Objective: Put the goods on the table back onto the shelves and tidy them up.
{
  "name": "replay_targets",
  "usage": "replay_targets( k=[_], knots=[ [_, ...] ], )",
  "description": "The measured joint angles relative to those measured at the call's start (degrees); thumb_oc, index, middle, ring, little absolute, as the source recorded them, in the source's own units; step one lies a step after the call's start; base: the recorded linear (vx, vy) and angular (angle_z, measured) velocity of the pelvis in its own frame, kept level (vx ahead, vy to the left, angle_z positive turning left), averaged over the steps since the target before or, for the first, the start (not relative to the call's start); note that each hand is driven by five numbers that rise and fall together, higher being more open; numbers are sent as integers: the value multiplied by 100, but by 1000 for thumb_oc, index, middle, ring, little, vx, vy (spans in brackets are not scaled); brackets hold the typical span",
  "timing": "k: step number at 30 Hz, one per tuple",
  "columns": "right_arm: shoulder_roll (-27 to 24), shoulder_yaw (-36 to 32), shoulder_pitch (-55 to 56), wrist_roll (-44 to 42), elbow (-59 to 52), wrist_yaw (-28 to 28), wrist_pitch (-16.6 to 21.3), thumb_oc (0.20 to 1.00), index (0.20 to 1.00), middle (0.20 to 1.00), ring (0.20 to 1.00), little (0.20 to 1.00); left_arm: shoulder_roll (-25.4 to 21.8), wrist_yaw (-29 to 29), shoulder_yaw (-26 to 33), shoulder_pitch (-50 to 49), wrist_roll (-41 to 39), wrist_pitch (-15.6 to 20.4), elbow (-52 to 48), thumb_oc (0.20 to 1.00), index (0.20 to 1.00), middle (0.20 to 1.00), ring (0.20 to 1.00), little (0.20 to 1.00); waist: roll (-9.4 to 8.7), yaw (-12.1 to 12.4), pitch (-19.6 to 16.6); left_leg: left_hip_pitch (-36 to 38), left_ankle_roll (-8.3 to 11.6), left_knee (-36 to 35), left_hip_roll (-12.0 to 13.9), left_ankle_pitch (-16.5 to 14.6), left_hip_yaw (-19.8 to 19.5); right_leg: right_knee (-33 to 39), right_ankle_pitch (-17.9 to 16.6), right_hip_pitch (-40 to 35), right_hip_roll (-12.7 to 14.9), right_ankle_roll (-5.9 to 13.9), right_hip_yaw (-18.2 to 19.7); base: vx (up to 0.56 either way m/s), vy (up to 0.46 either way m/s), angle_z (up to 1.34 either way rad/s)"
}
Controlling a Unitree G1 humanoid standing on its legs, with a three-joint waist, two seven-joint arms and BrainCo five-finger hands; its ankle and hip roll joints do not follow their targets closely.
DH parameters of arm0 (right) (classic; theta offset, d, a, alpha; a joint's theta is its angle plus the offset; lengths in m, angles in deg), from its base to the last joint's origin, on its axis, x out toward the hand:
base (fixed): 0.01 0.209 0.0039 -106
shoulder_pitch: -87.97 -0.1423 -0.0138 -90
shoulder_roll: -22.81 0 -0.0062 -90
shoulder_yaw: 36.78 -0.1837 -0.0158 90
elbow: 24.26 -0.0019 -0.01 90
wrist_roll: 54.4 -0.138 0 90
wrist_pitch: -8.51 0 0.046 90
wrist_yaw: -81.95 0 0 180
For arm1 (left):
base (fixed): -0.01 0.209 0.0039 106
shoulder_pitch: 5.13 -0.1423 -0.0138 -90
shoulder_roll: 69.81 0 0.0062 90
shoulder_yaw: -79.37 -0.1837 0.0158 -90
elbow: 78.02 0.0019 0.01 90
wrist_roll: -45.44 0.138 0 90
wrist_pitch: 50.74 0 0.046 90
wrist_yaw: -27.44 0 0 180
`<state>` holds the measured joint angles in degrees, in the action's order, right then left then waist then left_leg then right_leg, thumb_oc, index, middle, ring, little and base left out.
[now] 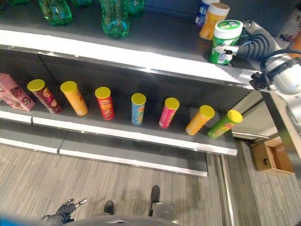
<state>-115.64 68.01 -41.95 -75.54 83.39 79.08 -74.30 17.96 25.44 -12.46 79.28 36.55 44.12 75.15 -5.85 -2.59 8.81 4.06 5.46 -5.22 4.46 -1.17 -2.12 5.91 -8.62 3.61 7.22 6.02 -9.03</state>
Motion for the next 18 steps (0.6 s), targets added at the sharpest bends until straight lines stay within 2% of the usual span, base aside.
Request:
replay_targets(
  k=[2, 14, 18],
  knots=[
    [-215, -7, 15, 106, -104, 0, -30, 1000, 1000, 1000, 1000, 1000, 1, -3, 8, 15, -1, 4, -35, 1000, 1000, 1000, 1000, 1000, 87, 0, 7, 5, -9, 1, -24, 7, -15, -8, -8, -5, 21, 8, -7, -6, 16, 5],
    [-253, -96, 148, 106, -147, 91, -72, 1000, 1000, 1000, 1000, 1000, 4, -2, 6, -14, -1, -4, -35, 1000, 1000, 1000, 1000, 1000, 74, -45, 7, 20, -8, 1, 0, 6, 12, -1, -24, -7, -5, -13, 16, 0, 0, -1],
    [-252, -338, 398, 104, -360, 126, -73, 1000, 1000, 1000, 1000, 1000, 5, -4, 8, -27, -1, -5, -32, 1000, 1000, 1000, 1000, 1000, 74, -45, 7, 22, -8, 1, 1, 6, 11, -2, -25, -7, -6, -15, 20, 0, 0, 0]
  ],
)
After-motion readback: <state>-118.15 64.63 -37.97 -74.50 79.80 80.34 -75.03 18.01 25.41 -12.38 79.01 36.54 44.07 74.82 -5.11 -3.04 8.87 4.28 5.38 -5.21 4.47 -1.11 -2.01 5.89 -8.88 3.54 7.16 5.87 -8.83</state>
